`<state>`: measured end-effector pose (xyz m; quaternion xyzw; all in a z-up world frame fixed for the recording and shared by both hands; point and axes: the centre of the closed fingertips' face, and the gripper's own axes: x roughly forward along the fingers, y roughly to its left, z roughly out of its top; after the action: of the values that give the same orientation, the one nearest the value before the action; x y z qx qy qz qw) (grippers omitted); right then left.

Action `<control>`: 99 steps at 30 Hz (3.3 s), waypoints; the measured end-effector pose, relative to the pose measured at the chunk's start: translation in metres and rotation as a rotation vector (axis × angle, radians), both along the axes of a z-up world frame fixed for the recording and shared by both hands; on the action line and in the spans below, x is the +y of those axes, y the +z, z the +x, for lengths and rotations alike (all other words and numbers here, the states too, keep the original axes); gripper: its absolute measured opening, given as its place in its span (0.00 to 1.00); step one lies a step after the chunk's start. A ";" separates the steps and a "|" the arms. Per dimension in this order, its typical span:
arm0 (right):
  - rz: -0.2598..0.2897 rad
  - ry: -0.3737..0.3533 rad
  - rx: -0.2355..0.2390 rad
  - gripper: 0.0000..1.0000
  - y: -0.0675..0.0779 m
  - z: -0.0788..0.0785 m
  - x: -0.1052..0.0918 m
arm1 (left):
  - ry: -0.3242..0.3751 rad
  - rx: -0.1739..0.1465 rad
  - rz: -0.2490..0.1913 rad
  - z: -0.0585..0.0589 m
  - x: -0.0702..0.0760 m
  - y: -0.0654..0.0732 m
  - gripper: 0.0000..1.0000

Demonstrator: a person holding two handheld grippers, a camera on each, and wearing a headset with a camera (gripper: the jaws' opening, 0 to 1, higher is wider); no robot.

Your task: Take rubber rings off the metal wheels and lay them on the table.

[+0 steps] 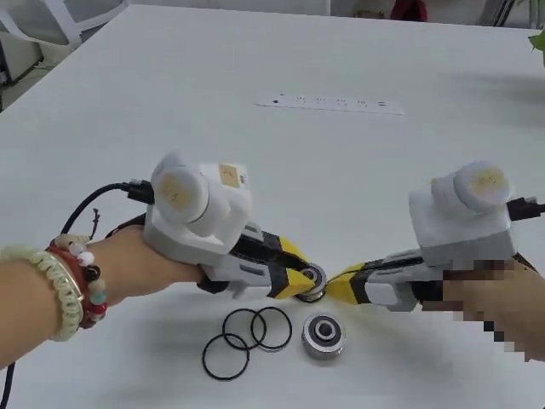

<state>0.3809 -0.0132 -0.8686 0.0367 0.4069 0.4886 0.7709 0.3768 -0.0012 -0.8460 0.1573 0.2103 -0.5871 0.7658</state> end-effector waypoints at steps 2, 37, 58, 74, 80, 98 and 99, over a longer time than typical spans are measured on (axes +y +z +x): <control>0.046 -0.040 0.044 0.00 0.002 -0.001 0.000 | 0.004 -0.005 -0.004 0.000 0.000 0.000 0.14; 0.412 -0.186 0.325 0.00 0.038 -0.012 0.022 | 0.016 -0.045 0.011 0.000 -0.002 -0.002 0.13; 0.321 -0.210 0.260 0.00 0.030 -0.003 0.004 | 0.015 -0.073 0.039 -0.006 0.003 0.030 0.22; 0.391 -0.246 0.224 0.00 0.056 0.005 0.001 | 0.065 -0.178 0.018 -0.015 0.048 0.098 0.56; 0.397 -0.196 0.205 0.00 0.070 -0.001 0.011 | 0.075 -0.191 0.039 -0.027 0.065 0.105 0.61; 0.193 0.199 0.071 0.00 0.075 -0.059 0.047 | 0.241 -0.147 -0.014 -0.066 0.119 0.107 0.72; 0.172 0.214 0.068 0.00 0.072 -0.062 0.047 | 0.251 -0.141 -0.012 -0.068 0.122 0.104 0.73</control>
<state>0.3192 0.0335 -0.7967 0.0757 0.3911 0.5994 0.6943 0.3093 0.1204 -0.7415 0.1660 0.1706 -0.4756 0.8468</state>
